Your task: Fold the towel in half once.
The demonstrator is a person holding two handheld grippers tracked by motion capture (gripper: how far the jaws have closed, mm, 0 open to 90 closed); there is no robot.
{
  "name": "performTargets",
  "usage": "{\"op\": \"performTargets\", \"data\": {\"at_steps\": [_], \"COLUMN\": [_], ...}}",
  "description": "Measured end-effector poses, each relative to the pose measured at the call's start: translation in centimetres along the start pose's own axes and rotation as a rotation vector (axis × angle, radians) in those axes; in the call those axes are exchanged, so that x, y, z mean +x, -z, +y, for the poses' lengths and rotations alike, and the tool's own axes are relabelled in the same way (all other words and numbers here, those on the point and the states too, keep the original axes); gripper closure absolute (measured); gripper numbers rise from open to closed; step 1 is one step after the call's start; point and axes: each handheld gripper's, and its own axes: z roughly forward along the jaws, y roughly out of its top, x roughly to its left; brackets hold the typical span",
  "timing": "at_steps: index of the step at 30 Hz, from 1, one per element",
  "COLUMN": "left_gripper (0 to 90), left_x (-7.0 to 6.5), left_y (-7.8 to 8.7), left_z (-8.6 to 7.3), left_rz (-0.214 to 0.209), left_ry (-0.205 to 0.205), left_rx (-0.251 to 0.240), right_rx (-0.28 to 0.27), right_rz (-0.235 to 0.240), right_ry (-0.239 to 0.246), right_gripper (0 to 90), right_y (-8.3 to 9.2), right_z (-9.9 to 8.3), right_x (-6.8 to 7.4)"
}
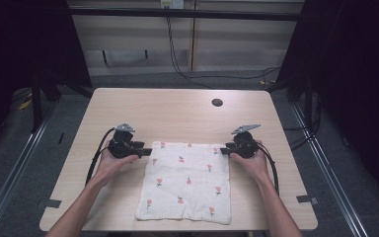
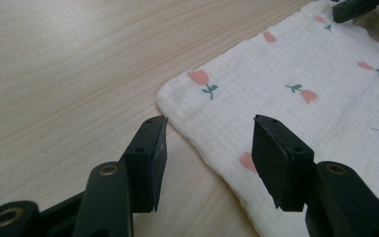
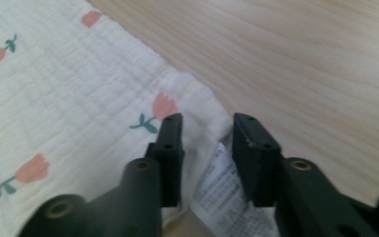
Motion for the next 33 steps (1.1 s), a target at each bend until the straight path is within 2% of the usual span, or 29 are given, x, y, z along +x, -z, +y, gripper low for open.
{"op": "performTargets", "data": {"at_steps": [1,3,6,11,13,14,16,19,21,25,29,31,33], "left_gripper": [47.3,47.6,48.2,49.6,50.1,50.8,52.4,55.2,56.0,58.2,59.9,68.1,76.4], "left_x": [0.2,0.5,0.6,0.6,0.5,0.5,0.5,0.5,0.4,0.5,-0.3,-0.5,-0.3], "left_y": [-0.2,-0.7,-1.1,-2.1,-2.6,-2.7,-3.0,-3.3,-3.5,-4.1,-4.7,-4.9,-4.8], "left_z": [-0.1,-0.3,-0.4,-0.2,0.0,0.1,0.2,0.5,0.7,1.3,1.4,1.5,1.4], "left_rz": [0.006,0.012,0.026,0.049,0.044,0.057,0.056,0.039,0.055,0.049,0.069,0.076,0.072], "left_ry": [-0.008,0.007,0.006,0.003,0.000,-0.007,-0.003,-0.030,-0.040,-0.036,-0.066,-0.086,-0.075], "left_rx": [0.002,0.000,-0.009,-0.002,0.005,0.006,-0.011,0.004,0.000,0.004,-0.005,-0.004,-0.002], "right_rx": [0.001,0.003,0.004,-0.004,-0.006,-0.007,-0.011,-0.017,-0.016,-0.021,-0.019,-0.021,-0.021], "right_rz": [0.013,0.009,0.018,0.027,0.029,0.029,0.031,0.036,0.037,0.034,0.037,0.037,0.036], "right_ry": [0.007,0.023,0.023,0.014,0.010,0.003,0.006,0.005,-0.002,-0.004,-0.003,-0.009,-0.003], "right_gripper": [75.3,82.7,86.2,86.7,86.6,86.6,86.5,86.5,86.4,86.4,86.4,86.4,86.4], "right_y": [0.0,0.0,0.0,-0.1,-0.1,-0.1,-0.1,-0.1,0.0,-0.1,-0.1,-0.1,0.0], "right_z": [0.0,0.0,0.0,-0.1,-0.1,-0.1,-0.1,-0.3,-0.3,-0.3,-0.3,-0.4,-0.4], "right_x": [0.1,0.3,0.4,0.2,0.2,0.3,0.2,0.1,0.1,0.2,0.2,0.2,0.1]}}
